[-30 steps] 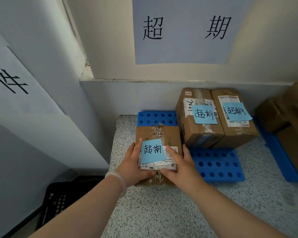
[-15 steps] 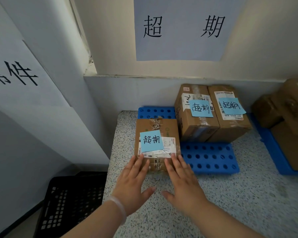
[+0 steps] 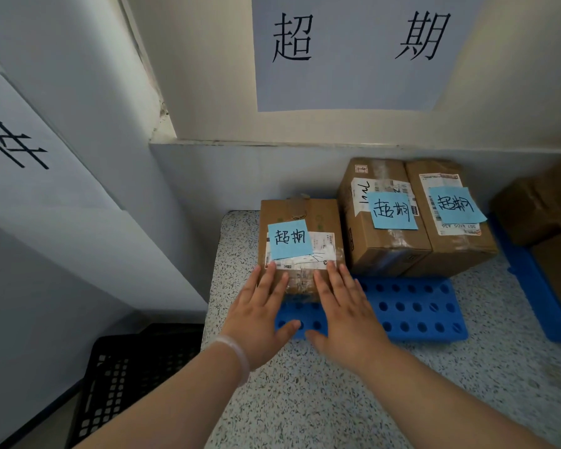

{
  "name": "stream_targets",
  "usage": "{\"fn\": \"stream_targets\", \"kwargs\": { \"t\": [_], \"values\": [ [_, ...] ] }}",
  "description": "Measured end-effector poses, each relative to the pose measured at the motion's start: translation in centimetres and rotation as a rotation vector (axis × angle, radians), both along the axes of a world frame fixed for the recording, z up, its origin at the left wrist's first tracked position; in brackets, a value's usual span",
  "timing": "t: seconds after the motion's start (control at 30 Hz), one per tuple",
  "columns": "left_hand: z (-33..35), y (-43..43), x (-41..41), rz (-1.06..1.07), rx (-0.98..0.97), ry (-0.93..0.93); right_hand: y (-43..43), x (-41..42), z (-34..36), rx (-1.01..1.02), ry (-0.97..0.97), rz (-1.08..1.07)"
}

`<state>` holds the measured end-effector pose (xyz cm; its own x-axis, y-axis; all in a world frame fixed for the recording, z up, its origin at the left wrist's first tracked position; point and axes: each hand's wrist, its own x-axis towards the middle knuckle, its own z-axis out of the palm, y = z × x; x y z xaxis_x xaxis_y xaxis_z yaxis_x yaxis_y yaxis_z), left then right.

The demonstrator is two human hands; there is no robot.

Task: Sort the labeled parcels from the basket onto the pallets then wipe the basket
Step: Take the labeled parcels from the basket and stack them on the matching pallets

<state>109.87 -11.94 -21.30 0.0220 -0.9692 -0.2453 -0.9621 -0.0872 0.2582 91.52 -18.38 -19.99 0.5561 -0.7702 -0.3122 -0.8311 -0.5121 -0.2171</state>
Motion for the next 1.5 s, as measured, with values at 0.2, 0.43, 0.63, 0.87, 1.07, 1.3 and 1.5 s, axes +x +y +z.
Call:
{"fn": "stream_targets", "kwargs": {
  "t": [0.2, 0.43, 0.63, 0.87, 1.07, 1.3, 1.5],
  "values": [
    [-0.5, -2.2, 0.8, -0.034, 0.022, -0.058, -1.9, 1.1, 0.0, -0.014, -0.001, -0.030],
    [-0.5, -4.1, 1.2, -0.022, 0.043, -0.085, -3.4, 1.7, 0.2, 0.021, 0.027, -0.037],
    [0.9, -5.2, 1.1, -0.011, 0.109, -0.098, -4.4, 2.4, 1.0, 0.060, 0.035, -0.052],
    [2.3, -4.0, 0.8, -0.025, 0.084, -0.130, -1.7, 1.0, 1.8, -0.016, -0.047, -0.013],
    [3.6, -0.4, -2.9, -0.048, -0.002, -0.112, 3.1, -2.8, 1.8, -0.016, -0.054, -0.059],
    [6.5, 2.7, -10.6, -0.157, -0.081, -0.129, 8.3, -10.5, 3.9, -0.080, -0.084, -0.162],
    [9.0, 4.5, -21.0, -0.312, -0.158, -0.117, 13.4, -20.4, 5.7, -0.154, -0.149, -0.312]
  ]
}}
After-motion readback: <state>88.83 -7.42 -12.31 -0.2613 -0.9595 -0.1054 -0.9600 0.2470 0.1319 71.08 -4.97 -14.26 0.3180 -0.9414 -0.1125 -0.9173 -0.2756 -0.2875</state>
